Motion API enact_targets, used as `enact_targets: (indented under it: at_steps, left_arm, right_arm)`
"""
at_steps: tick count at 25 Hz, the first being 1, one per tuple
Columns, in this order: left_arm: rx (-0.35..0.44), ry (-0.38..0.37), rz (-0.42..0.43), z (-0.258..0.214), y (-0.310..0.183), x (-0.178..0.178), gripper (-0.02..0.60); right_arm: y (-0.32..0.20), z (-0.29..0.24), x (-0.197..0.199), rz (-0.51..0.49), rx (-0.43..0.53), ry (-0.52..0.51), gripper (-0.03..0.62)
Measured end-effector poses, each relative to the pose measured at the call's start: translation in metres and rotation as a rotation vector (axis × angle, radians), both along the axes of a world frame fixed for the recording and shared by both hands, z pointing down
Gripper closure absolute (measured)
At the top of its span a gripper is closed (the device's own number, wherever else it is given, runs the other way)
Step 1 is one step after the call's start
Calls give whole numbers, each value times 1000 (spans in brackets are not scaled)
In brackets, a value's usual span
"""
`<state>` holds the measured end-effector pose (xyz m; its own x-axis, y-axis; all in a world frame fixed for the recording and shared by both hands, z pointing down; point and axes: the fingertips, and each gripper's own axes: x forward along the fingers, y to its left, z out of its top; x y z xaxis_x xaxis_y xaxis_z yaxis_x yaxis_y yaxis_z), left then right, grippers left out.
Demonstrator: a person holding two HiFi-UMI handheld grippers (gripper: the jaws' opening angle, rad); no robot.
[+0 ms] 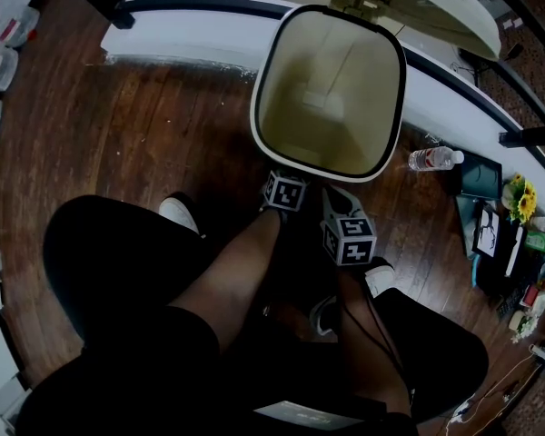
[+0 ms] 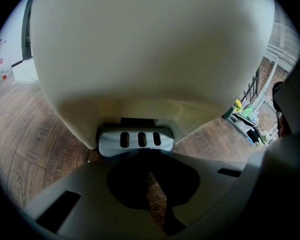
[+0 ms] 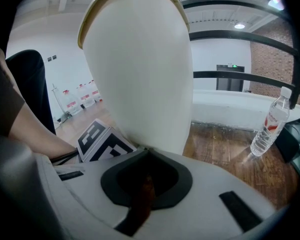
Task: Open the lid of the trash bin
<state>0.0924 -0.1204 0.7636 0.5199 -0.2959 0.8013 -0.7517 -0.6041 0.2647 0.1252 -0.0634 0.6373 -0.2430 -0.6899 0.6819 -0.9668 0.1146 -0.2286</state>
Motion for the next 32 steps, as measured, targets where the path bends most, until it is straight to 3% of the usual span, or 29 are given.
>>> enact_targets:
  at_steps: [21,32]
  left_arm:
    - [13,27,-11,-16,5,-4,545]
    - [124,42,72,-38,24,-24,545]
  right_arm:
    - [3,-7,1,4,24,5,574]
    - [6,-23,-10,-73,70,24,574]
